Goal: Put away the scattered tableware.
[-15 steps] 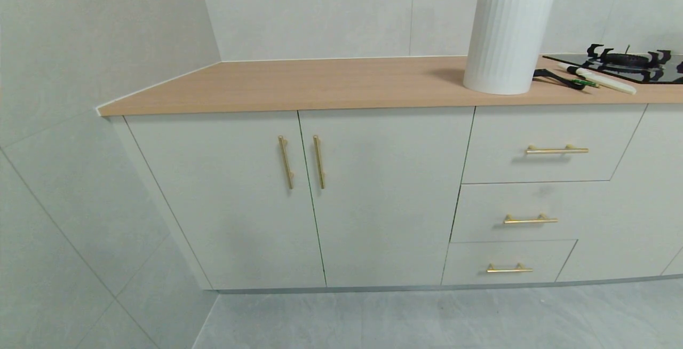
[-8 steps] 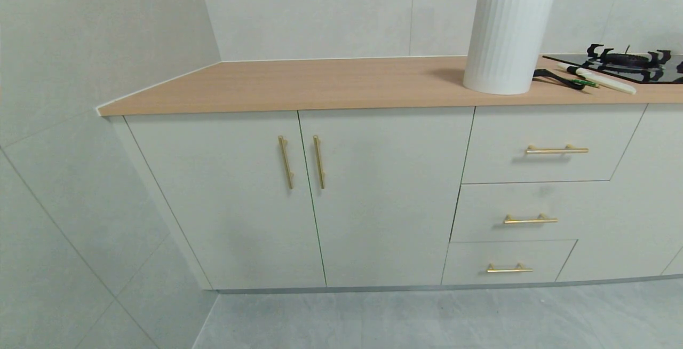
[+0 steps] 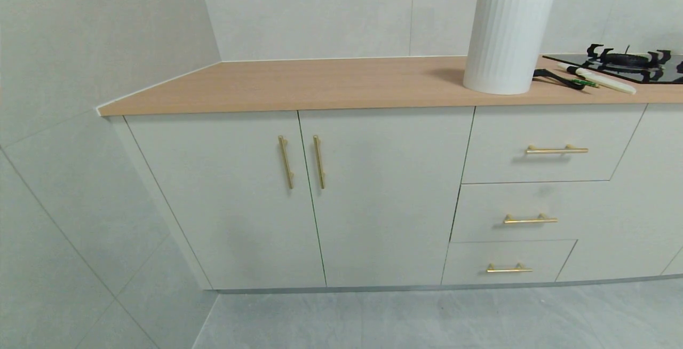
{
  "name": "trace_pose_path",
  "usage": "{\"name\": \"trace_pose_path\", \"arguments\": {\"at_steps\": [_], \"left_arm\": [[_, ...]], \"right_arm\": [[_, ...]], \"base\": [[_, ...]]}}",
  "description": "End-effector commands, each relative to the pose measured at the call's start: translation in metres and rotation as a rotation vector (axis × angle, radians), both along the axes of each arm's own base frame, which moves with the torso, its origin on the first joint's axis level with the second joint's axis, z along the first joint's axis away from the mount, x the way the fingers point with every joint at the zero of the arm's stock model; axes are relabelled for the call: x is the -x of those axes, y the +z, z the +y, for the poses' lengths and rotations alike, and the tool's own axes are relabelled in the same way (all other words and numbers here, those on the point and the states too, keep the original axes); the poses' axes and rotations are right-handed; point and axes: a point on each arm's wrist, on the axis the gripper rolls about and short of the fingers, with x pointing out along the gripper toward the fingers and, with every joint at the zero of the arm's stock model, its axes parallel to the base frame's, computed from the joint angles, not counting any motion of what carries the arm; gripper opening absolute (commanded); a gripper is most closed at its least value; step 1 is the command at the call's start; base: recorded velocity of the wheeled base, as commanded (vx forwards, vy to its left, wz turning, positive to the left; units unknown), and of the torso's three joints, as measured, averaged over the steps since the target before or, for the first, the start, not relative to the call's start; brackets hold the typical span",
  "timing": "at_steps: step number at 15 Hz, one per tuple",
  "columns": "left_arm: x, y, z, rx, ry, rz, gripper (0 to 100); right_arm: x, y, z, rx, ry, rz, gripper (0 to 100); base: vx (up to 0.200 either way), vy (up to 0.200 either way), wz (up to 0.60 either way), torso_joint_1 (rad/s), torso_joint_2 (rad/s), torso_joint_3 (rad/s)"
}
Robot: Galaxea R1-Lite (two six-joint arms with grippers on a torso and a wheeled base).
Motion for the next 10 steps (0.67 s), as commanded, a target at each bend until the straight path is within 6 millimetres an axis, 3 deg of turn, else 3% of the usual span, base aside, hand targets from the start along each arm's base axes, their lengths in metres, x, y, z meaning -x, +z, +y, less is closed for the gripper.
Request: {"name": "trace_pose_path", "arguments": {"at_steps": [1, 10], "left_arm": [[-0.0001, 0.0001, 0.0000, 0.001, 0.000, 0.000, 100], [-0.0001, 0.0001, 0.0000, 0.001, 0.000, 0.000, 100]], "right_arm": [[-0.0002, -0.0001, 0.0000, 0.001, 0.001, 0.003, 100], [-0.0002, 0.0001, 0.0000, 0.000, 0.004, 0.002, 100]], "base": [[0.000, -0.200, 0.00, 0.002, 0.00, -0.002], [0.000, -0.200, 0.00, 0.001, 0.00, 0.002]]}}
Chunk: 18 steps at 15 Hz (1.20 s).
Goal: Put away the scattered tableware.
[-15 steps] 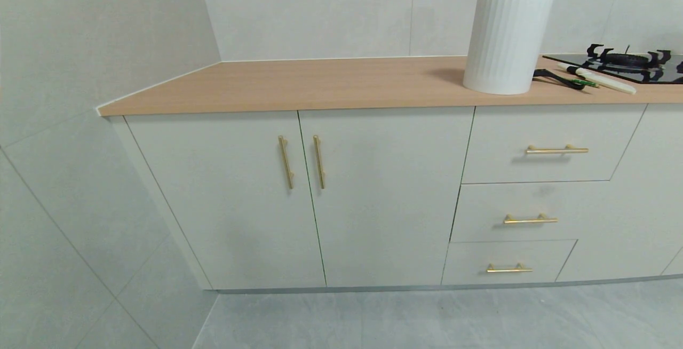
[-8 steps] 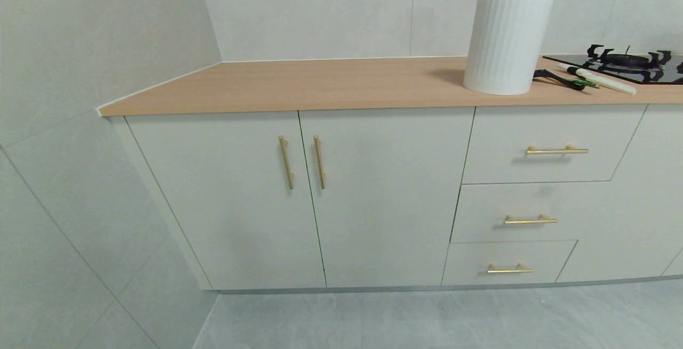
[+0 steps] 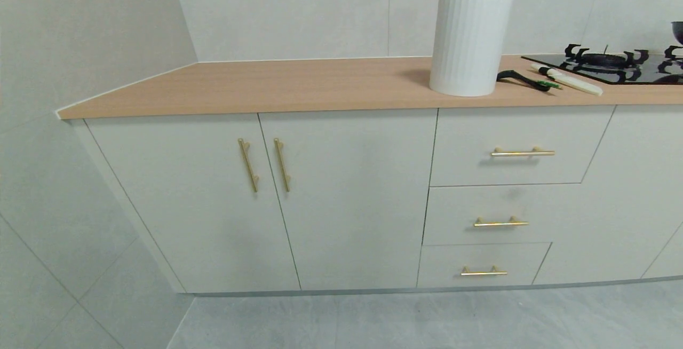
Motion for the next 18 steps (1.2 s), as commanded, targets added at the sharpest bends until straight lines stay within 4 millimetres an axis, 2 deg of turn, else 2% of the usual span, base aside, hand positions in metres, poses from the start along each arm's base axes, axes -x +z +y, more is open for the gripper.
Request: {"name": "trace_pose_path", "arguments": {"at_steps": [1, 4, 14, 18], "left_arm": [[-0.0001, 0.0000, 0.0000, 0.001, 0.000, 0.002, 100], [-0.0001, 0.0000, 0.0000, 0.001, 0.000, 0.002, 100], [-0.0001, 0.0000, 0.0000, -0.001, -0.001, 0.002, 100], [-0.0001, 0.0000, 0.0000, -0.001, -0.001, 0.002, 100]], "right_arm": [[-0.0001, 0.0000, 0.0000, 0.000, 0.001, 0.002, 100], [-0.0001, 0.0000, 0.0000, 0.000, 0.001, 0.002, 100], [-0.0001, 0.0000, 0.0000, 0.000, 0.001, 0.002, 100], [-0.0001, 0.0000, 0.0000, -0.001, 0.001, 0.002, 100]], "base": [[0.000, -0.200, 0.00, -0.002, 0.00, 0.002], [0.000, -0.200, 0.00, 0.004, 0.00, 0.002], [0.000, 0.000, 0.00, 0.000, 0.00, 0.000], [0.200, 0.000, 0.00, 0.002, 0.00, 0.005]]}}
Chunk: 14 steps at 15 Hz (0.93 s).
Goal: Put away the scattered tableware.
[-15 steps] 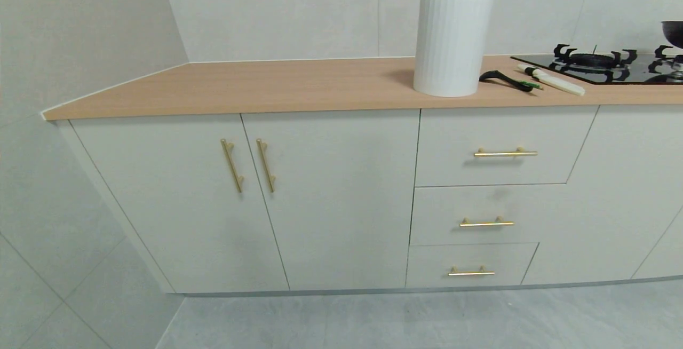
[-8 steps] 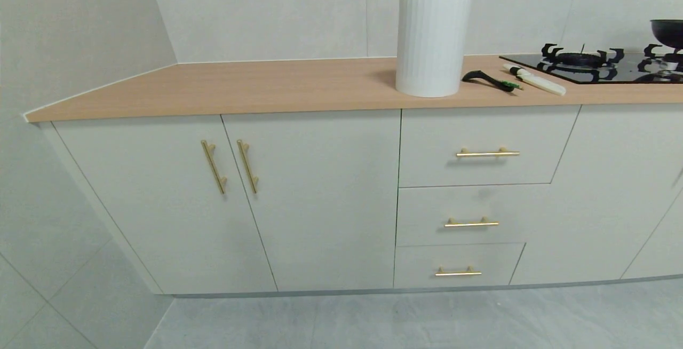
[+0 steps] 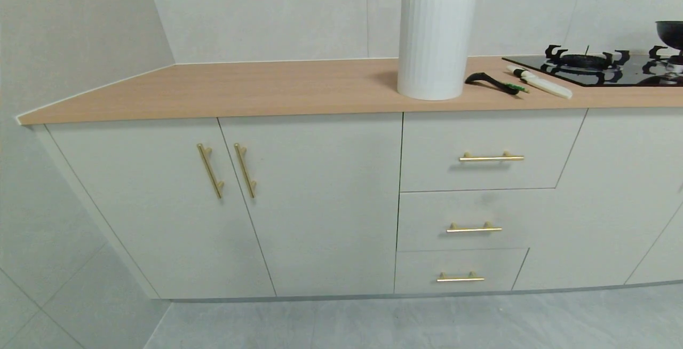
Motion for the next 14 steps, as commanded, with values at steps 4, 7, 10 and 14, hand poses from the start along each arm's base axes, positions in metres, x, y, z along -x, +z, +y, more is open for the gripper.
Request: {"name": "trace_pose_path", "arguments": {"at_steps": [4, 7, 10, 14], "left_arm": [[-0.0001, 0.0001, 0.0000, 0.000, 0.002, 0.001, 100], [-0.0001, 0.0001, 0.0000, 0.000, 0.002, 0.001, 100], [-0.0001, 0.0001, 0.0000, 0.000, 0.002, 0.001, 100], [-0.0001, 0.0002, 0.0000, 0.000, 0.002, -0.001, 100]], "right_arm": [[-0.0001, 0.0000, 0.0000, -0.001, -0.001, 0.002, 100], [-0.0001, 0.0000, -0.0001, -0.006, -0.003, 0.002, 100], [-0.0001, 0.0000, 0.0000, 0.000, -0.001, 0.002, 100], [-0.0001, -0.0001, -0.0001, 0.002, -0.006, 0.003, 100]], "base": [[0.100, 0.000, 0.00, 0.004, 0.00, 0.000], [0.000, 0.000, 0.00, 0.000, 0.00, 0.000], [0.000, 0.000, 0.00, 0.000, 0.00, 0.000], [0.000, 0.000, 0.00, 0.000, 0.00, 0.000]]}}
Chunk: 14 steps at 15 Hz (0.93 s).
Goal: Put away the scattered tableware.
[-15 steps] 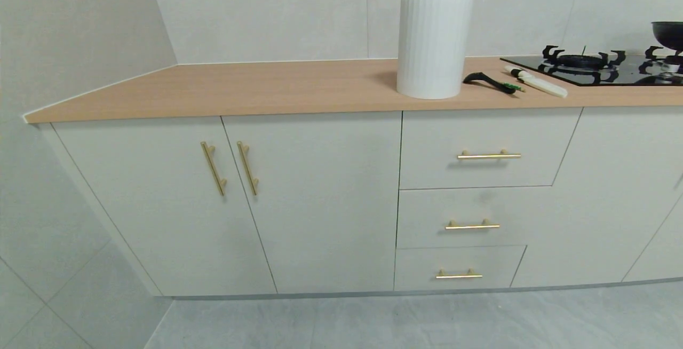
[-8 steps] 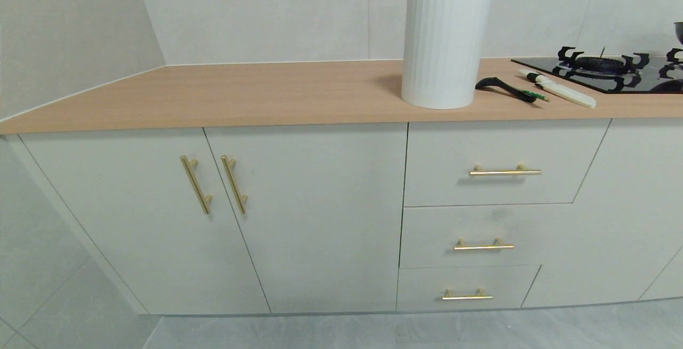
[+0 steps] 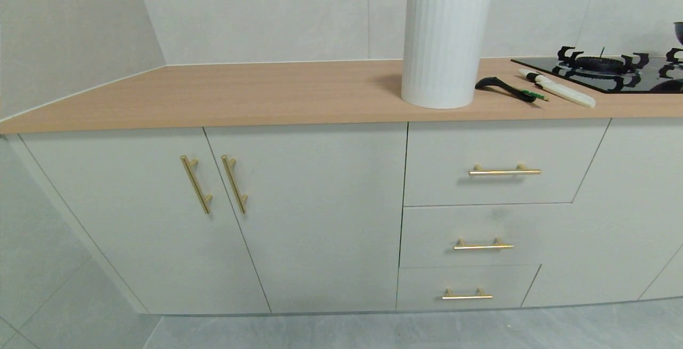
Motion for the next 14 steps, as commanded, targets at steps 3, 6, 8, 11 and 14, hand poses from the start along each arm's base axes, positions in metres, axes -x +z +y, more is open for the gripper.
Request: {"name": "trace_pose_path", "arguments": {"at_steps": [3, 6, 8, 11, 14], "left_arm": [[0.000, 0.000, 0.000, 0.000, 0.001, 0.002, 100], [0.000, 0.000, 0.000, 0.000, 0.003, 0.002, 100], [0.000, 0.000, 0.000, 0.000, 0.001, 0.001, 100], [0.000, 0.000, 0.000, -0.001, 0.001, 0.001, 100], [0.000, 0.000, 0.000, 0.000, 0.001, 0.002, 100]], "right_arm": [[0.000, 0.000, 0.000, 0.001, 0.001, 0.002, 100], [0.000, 0.000, 0.000, 0.001, 0.000, 0.002, 100], [0.000, 0.000, 0.000, 0.001, 0.003, 0.001, 100], [0.011, 0.041, 0.000, -0.033, 0.051, -0.135, 100], [-0.003, 0.046, 0.002, -0.033, 0.112, -0.005, 100]], "base": [[0.000, 0.000, 0.00, 0.000, 0.00, 0.000], [0.000, 0.000, 0.00, 0.000, 0.00, 0.000], [0.000, 0.000, 0.00, 0.000, 0.00, 0.000], [0.000, 0.000, 0.00, 0.000, 0.00, 0.000], [0.000, 0.000, 0.00, 0.000, 0.00, 0.000]]}}
